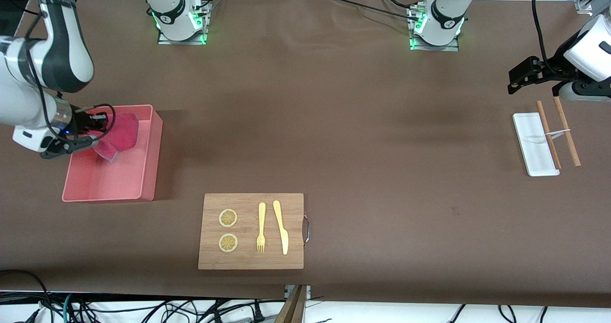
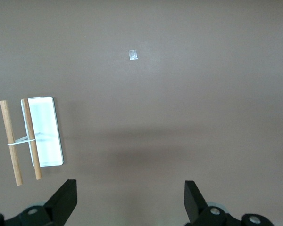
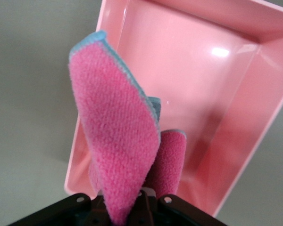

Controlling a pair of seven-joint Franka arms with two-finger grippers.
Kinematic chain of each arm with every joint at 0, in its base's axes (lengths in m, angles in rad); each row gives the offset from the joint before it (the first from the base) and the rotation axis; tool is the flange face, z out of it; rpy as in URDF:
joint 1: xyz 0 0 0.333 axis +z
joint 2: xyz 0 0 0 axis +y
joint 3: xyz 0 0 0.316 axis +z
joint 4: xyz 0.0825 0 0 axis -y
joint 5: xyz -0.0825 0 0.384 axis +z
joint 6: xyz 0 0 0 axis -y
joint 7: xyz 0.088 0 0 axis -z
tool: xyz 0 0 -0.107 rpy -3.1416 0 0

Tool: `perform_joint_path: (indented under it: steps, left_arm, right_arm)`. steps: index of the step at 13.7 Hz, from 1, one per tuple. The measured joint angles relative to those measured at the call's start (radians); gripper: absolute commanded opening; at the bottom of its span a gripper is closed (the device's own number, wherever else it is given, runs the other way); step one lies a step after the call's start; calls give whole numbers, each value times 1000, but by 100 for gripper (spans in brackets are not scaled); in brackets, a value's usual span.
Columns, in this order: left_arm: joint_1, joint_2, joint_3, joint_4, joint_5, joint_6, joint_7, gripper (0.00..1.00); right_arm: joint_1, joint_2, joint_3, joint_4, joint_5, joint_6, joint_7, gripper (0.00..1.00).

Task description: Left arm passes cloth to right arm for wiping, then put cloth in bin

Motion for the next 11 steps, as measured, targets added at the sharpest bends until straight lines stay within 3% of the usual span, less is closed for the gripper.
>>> perform_joint_path:
  steps: [3, 5, 8, 11]
  left_arm:
    - [0, 0, 0, 1, -1, -19, 0, 100]
    - [0, 0, 0, 2, -16, -26, 0, 100]
    - [0, 0, 0, 4, -22, -29, 0, 100]
    - [0, 0, 5, 6, -25, -30, 0, 100]
  right_arm:
    - [0, 53, 0, 2, 6, 93, 0, 100]
    - [0, 35, 1, 13, 12, 85, 3, 100]
    - [0, -50, 20, 26, 44, 13, 77, 100]
    - [2, -156, 77, 39, 48, -102, 221, 100]
